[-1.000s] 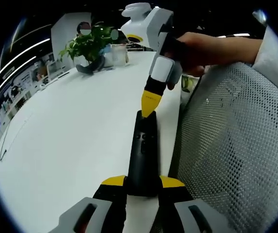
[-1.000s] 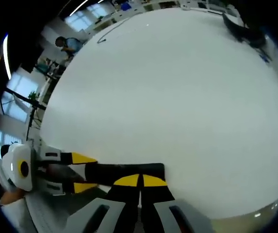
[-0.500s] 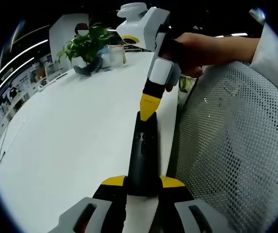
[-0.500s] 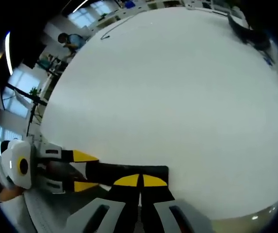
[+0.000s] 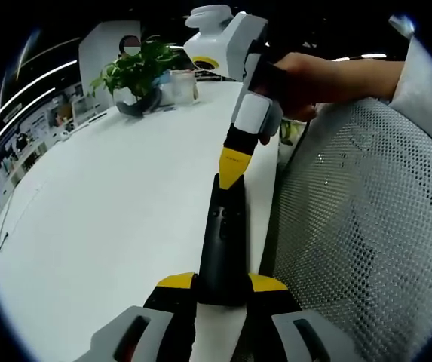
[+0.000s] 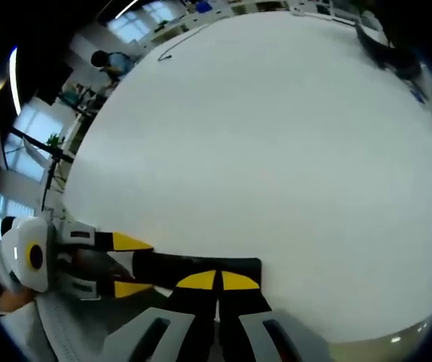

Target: Press the specified remote control buttons in sequence, fully releasing each button before pressing the next.

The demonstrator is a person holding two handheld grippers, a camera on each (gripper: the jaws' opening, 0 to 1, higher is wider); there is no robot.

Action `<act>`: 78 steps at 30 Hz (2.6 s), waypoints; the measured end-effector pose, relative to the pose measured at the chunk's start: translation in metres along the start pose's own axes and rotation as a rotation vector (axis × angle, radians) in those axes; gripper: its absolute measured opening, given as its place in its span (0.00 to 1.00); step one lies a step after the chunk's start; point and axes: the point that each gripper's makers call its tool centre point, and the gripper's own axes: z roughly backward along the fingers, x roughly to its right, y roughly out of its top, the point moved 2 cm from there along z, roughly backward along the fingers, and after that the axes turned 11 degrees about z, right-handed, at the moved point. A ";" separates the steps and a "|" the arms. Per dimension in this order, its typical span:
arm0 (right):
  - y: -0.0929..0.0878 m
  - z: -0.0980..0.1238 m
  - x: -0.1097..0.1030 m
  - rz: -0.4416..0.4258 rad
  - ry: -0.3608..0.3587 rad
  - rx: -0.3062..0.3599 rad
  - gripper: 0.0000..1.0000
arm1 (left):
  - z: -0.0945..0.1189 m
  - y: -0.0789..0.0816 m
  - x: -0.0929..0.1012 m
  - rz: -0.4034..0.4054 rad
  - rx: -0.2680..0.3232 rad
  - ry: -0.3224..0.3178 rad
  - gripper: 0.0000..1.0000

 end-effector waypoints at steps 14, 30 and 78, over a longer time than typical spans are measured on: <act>0.001 0.001 0.000 -0.032 0.016 0.003 0.00 | -0.001 0.000 0.000 -0.008 0.003 0.000 0.24; 0.006 -0.004 -0.011 -0.009 0.064 0.019 0.00 | -0.003 0.001 0.004 -0.022 -0.003 -0.012 0.24; 0.004 -0.004 -0.010 0.031 0.044 0.015 0.00 | -0.003 0.002 0.003 -0.005 0.004 -0.006 0.25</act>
